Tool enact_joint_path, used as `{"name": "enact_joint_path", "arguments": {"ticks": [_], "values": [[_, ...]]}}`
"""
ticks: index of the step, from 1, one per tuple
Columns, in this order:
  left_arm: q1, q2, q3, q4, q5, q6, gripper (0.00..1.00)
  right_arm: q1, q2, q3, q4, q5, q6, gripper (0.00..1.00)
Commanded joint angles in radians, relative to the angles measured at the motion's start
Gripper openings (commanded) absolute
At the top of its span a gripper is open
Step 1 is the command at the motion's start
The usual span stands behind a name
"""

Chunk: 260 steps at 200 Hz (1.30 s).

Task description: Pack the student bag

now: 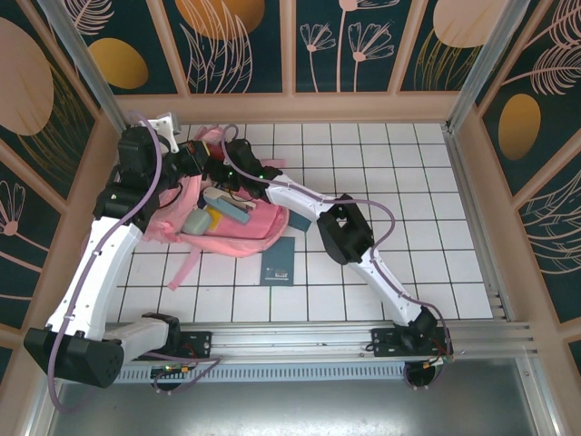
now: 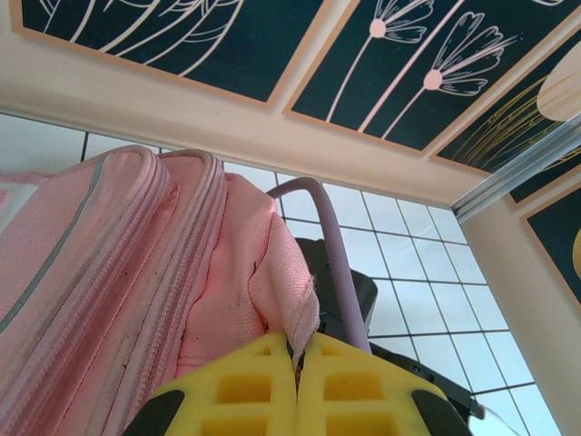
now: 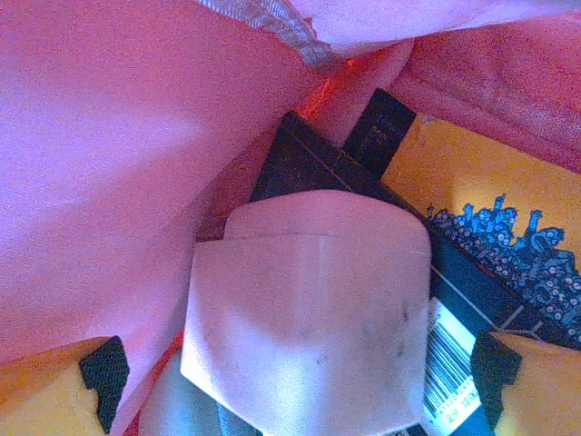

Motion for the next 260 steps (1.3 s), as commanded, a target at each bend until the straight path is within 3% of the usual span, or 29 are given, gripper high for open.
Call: {"name": "enact_joint_path", "arguments": {"ticks": [1, 36, 108, 172, 208, 238, 260], "values": [[0.0, -0.019, 0.034, 0.147, 0.047, -0.013, 0.0, -0.002, -0.065, -0.035, 0.055, -0.005, -0.028, 0.99], [-0.002, -0.022, 0.04, 0.138, 0.011, -0.008, 0.0, 0.002, -0.154, -0.128, 0.04, 0.023, -0.114, 0.99], [-0.002, -0.043, 0.042, 0.118, -0.034, -0.009, 0.0, 0.01, -0.404, -0.5, 0.131, 0.133, -0.301, 0.99], [0.0, -0.092, -0.013, 0.109, -0.104, -0.016, 0.0, 0.009, -0.73, -0.838, 0.25, 0.245, -0.462, 0.99], [0.0, -0.156, -0.044, 0.104, -0.255, -0.033, 0.0, -0.032, -0.908, -1.001, 0.247, 0.289, -0.459, 0.96], [0.003, -0.217, -0.053, 0.089, -0.469, -0.064, 0.0, -0.1, -1.013, -1.121, 0.154, 0.314, -0.416, 0.92], [0.004, -0.233, -0.052, 0.09, -0.565, -0.068, 0.0, -0.153, -1.036, -1.165, 0.04, 0.284, -0.408, 0.88]]}}
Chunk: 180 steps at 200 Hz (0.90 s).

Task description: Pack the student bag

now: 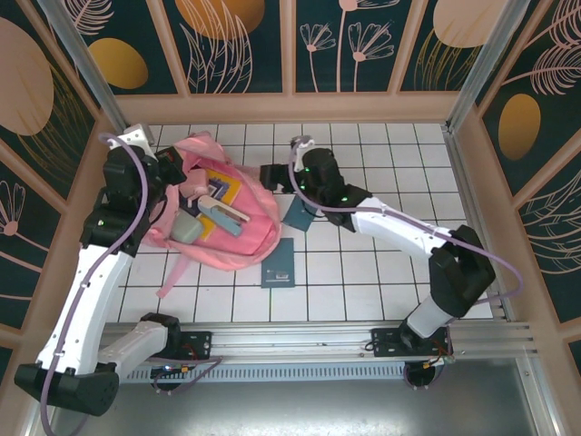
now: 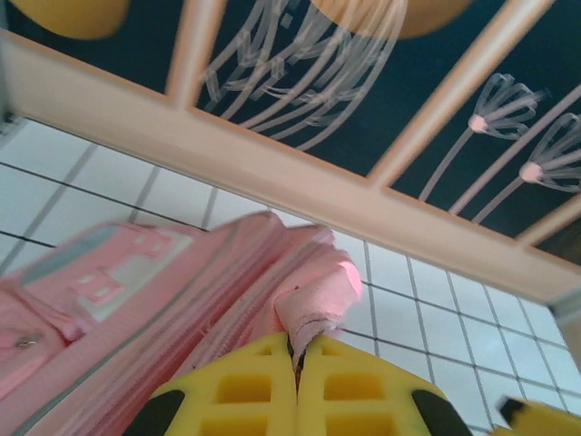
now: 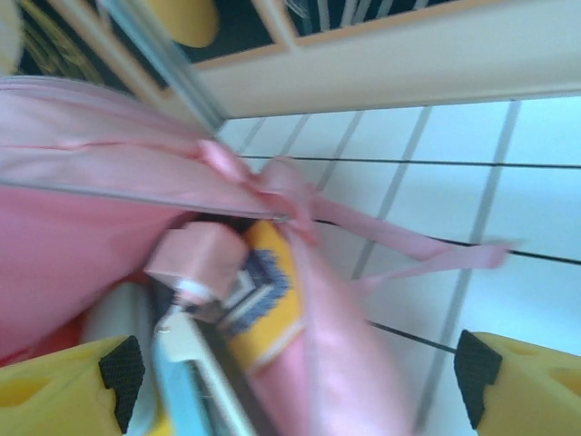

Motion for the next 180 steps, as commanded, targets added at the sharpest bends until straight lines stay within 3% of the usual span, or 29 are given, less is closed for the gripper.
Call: {"name": "enact_joint_path", "arguments": {"ticks": [1, 27, 53, 71, 109, 155, 180], "values": [[0.005, -0.058, 0.026, 0.119, -0.209, -0.026, 0.0, -0.049, -0.025, -0.058, -0.134, -0.006, 0.01, 0.88], [0.006, -0.041, 0.019, 0.128, -0.206, -0.018, 0.0, -0.059, -0.055, -0.123, -0.198, -0.044, 0.022, 0.87], [0.006, 0.007, -0.023, 0.167, -0.049, -0.018, 0.0, -0.095, -0.06, -0.167, -0.226, -0.125, 0.083, 0.87], [0.006, 0.061, -0.056, 0.2, 0.099, -0.029, 0.0, -0.137, -0.056, -0.199, -0.215, -0.212, 0.156, 0.84], [0.002, 0.124, -0.099, 0.29, 0.231, -0.081, 0.0, -0.277, -0.012, -0.313, -0.033, -0.514, 0.341, 0.77], [-0.035, 0.188, -0.063, 0.308, 0.221, -0.075, 0.0, -0.302, 0.109, -0.267, -0.058, -0.533, 0.34, 0.76], [-0.048, 0.213, -0.033, 0.304, 0.082, -0.074, 0.0, -0.305, 0.147, -0.23, -0.102, -0.493, 0.318, 0.76]]}}
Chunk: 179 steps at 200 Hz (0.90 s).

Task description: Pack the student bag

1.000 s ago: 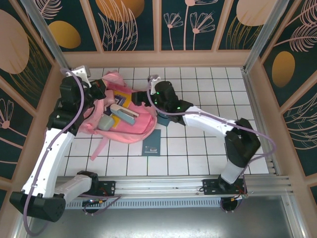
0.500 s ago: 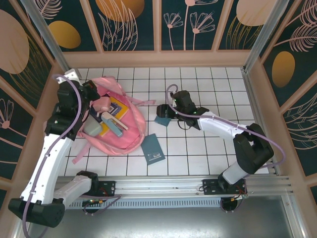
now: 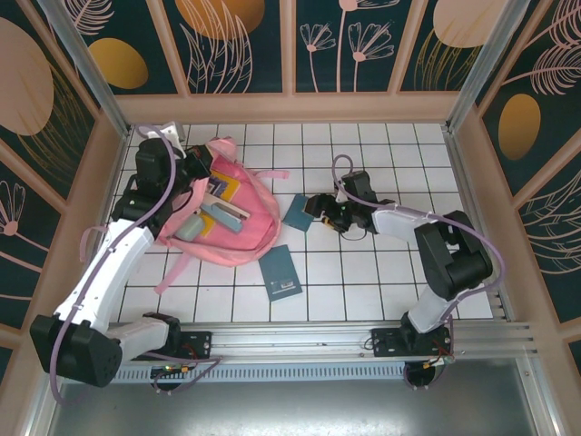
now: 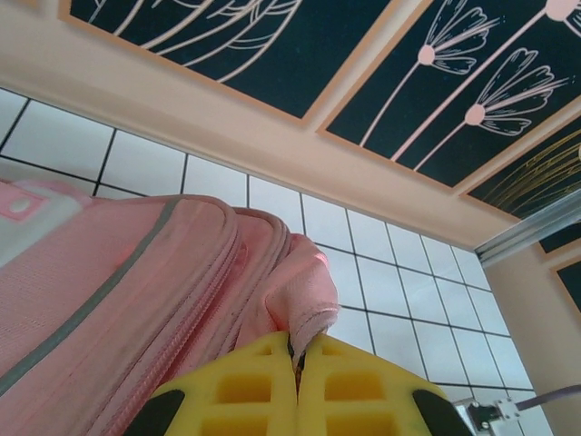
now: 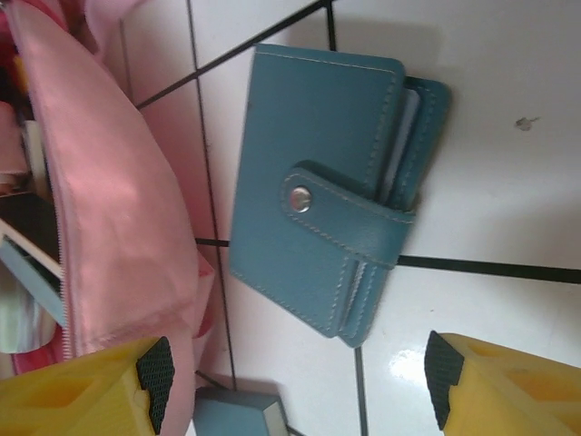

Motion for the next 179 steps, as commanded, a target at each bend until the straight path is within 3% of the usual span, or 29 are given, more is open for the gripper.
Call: {"name": "enact_joint_path", "arguments": {"ticks": [1, 31, 91, 179], "values": [[-0.007, 0.02, 0.055, 0.065, -0.133, -0.007, 0.0, -0.007, 0.032, 0.055, -0.015, -0.005, 0.001, 0.76], [-0.007, 0.078, 0.088, 0.074, -0.266, -0.047, 0.0, -0.007, 0.055, 0.066, -0.02, -0.014, -0.001, 0.76], [-0.04, 0.239, 0.17, 0.077, -0.293, -0.066, 0.0, -0.007, 0.087, 0.043, 0.04, -0.068, 0.041, 0.76], [-0.17, 0.44, 0.321, -0.043, -0.344, -0.01, 0.0, -0.028, 0.178, 0.087, 0.113, -0.129, 0.078, 0.76]]}}
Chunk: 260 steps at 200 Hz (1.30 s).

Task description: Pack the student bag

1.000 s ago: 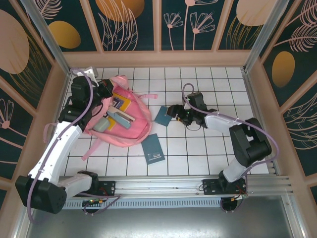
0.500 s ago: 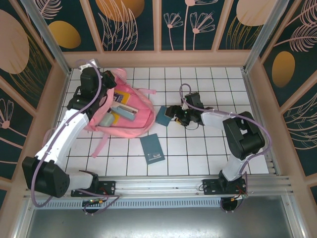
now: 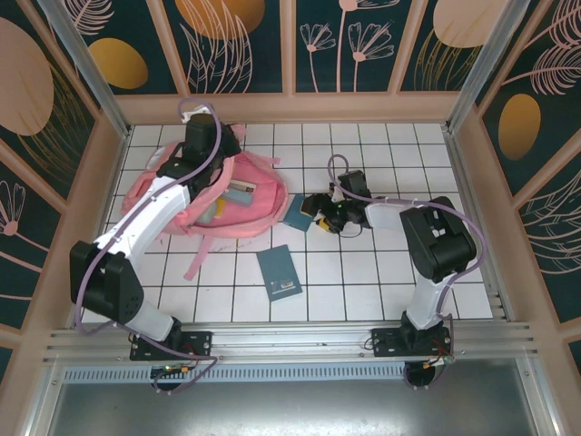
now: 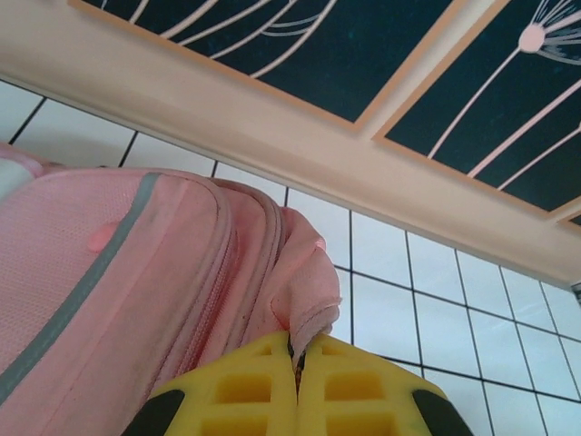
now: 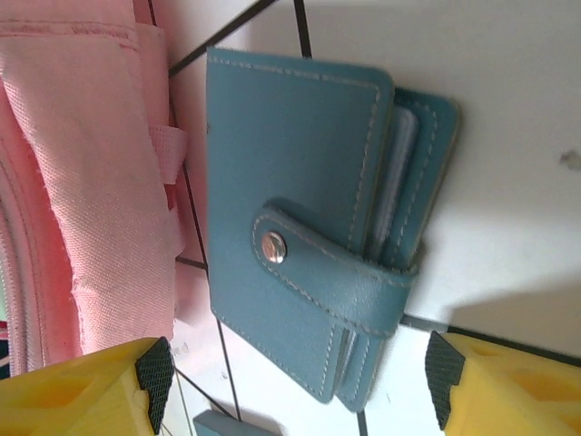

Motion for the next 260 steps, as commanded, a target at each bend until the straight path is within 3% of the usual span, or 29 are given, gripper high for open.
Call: {"name": "enact_joint_path", "arguments": {"ticks": [1, 74, 127, 139, 163, 180, 260], "values": [[-0.028, 0.045, 0.057, -0.055, -0.07, 0.031, 0.0, -0.008, 0.029, 0.026, 0.044, -0.032, 0.023, 0.76], [-0.061, 0.081, -0.034, 0.002, 0.09, -0.032, 0.0, -0.008, 0.081, 0.001, 0.317, -0.169, 0.148, 0.76], [-0.068, 0.069, -0.087, 0.025, 0.128, -0.052, 0.0, -0.007, 0.097, -0.021, 0.527, -0.217, 0.263, 0.76], [-0.068, 0.064, -0.089, 0.018, 0.115, -0.052, 0.0, -0.006, 0.092, -0.004, 0.463, -0.185, 0.228, 0.75], [-0.068, 0.048, -0.09, 0.01, 0.094, -0.045, 0.0, 0.025, 0.051, 0.106, 0.045, 0.017, 0.011, 0.75], [-0.067, 0.039, -0.086, 0.008, 0.089, -0.041, 0.0, 0.044, 0.048, 0.133, -0.071, 0.067, -0.027, 0.75], [-0.067, 0.026, -0.088, 0.002, 0.087, -0.035, 0.0, 0.058, 0.064, 0.098, -0.072, 0.053, -0.019, 0.75]]}}
